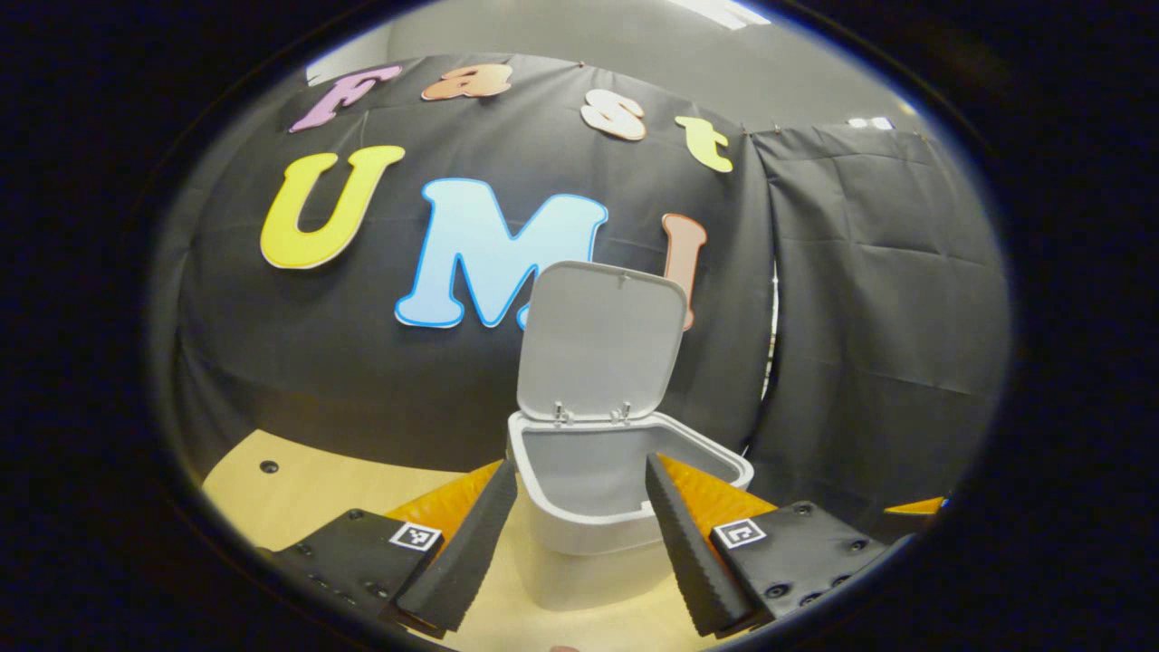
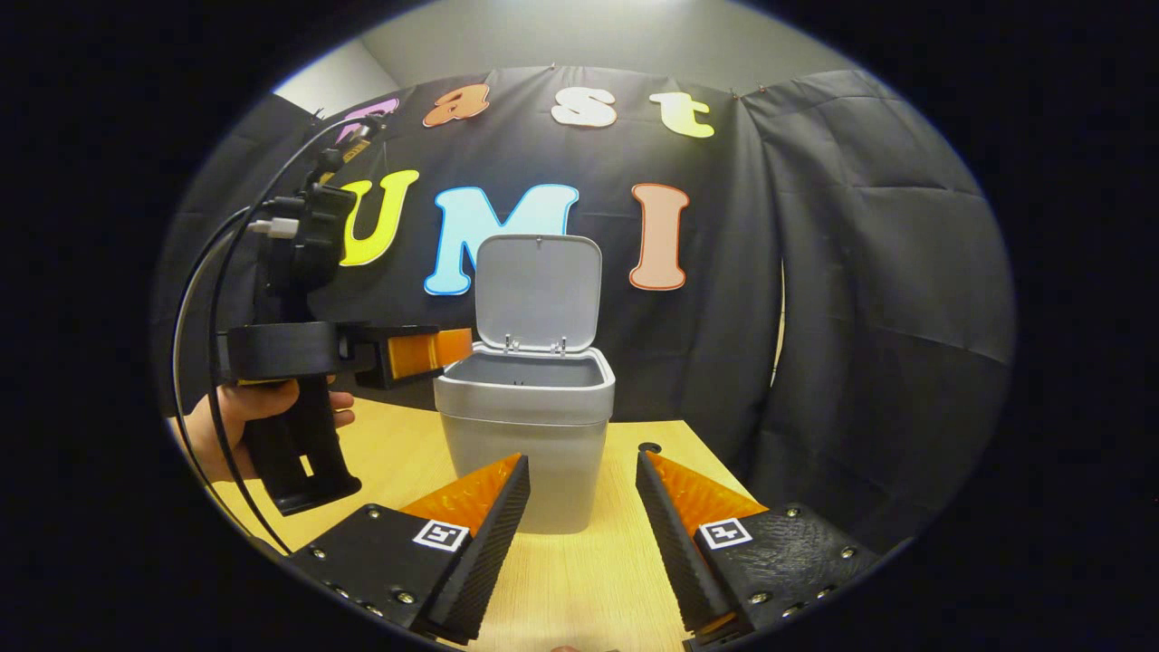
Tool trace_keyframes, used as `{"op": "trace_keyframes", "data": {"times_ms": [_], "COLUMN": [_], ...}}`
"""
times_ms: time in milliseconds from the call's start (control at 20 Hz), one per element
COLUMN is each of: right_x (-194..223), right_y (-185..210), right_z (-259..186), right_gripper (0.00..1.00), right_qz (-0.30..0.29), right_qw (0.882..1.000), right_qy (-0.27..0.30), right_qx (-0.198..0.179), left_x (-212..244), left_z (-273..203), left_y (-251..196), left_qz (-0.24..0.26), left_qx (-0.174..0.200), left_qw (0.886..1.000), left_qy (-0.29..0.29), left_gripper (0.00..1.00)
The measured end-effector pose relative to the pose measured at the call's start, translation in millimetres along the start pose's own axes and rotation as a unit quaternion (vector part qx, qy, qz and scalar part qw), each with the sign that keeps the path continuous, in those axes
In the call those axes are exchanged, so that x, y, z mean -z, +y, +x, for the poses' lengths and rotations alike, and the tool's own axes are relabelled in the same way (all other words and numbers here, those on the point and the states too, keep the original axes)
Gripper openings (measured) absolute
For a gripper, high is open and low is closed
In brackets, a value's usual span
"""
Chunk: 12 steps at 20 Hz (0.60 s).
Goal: Press the lid of the desktop garbage bin to open it, pick up the crumpled paper on the desktop and throw it into the bin, then pick up the pop can on the desktop and drop it into the bin, and finally close the garbage bin lid.
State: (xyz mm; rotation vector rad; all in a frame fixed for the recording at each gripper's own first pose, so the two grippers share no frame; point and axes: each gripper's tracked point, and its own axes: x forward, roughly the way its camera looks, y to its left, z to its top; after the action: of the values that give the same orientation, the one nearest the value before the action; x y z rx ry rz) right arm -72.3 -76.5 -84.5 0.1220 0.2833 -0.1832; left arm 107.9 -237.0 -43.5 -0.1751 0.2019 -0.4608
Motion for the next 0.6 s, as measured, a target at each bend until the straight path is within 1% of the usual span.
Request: {"op": "trace_keyframes", "data": {"times_ms": [150,200,350,400,600], "right_x": [2,4,4,6,8], "right_y": [11,13,25,29,44], "right_z": [4,5,4,5,7], "right_gripper": [0.78,0.78,0.96,0.96,0.96], "right_qz": [-0.004,-0.007,-0.007,-0.01,-0.017], "right_qw": [1.0,1.0,0.999,0.999,0.997], "right_qy": [0.004,0.006,0.006,0.006,0.009], "right_qx": [-0.02,-0.025,-0.044,-0.048,-0.068], "left_x": [2,4,5,5,5], "left_z": [-23,-29,-50,-55,-79], "left_y": [13,19,39,46,67], "left_qz": [-0.004,-0.003,0.0,0.0,-0.002], "left_qx": [-0.016,-0.023,-0.047,-0.054,-0.08], "left_qw": [1.0,1.0,0.999,0.999,0.997], "left_qy": [-0.004,-0.002,0.0,0.0,0.0], "left_gripper": [0.94,0.92,0.94,0.93,0.95]}}
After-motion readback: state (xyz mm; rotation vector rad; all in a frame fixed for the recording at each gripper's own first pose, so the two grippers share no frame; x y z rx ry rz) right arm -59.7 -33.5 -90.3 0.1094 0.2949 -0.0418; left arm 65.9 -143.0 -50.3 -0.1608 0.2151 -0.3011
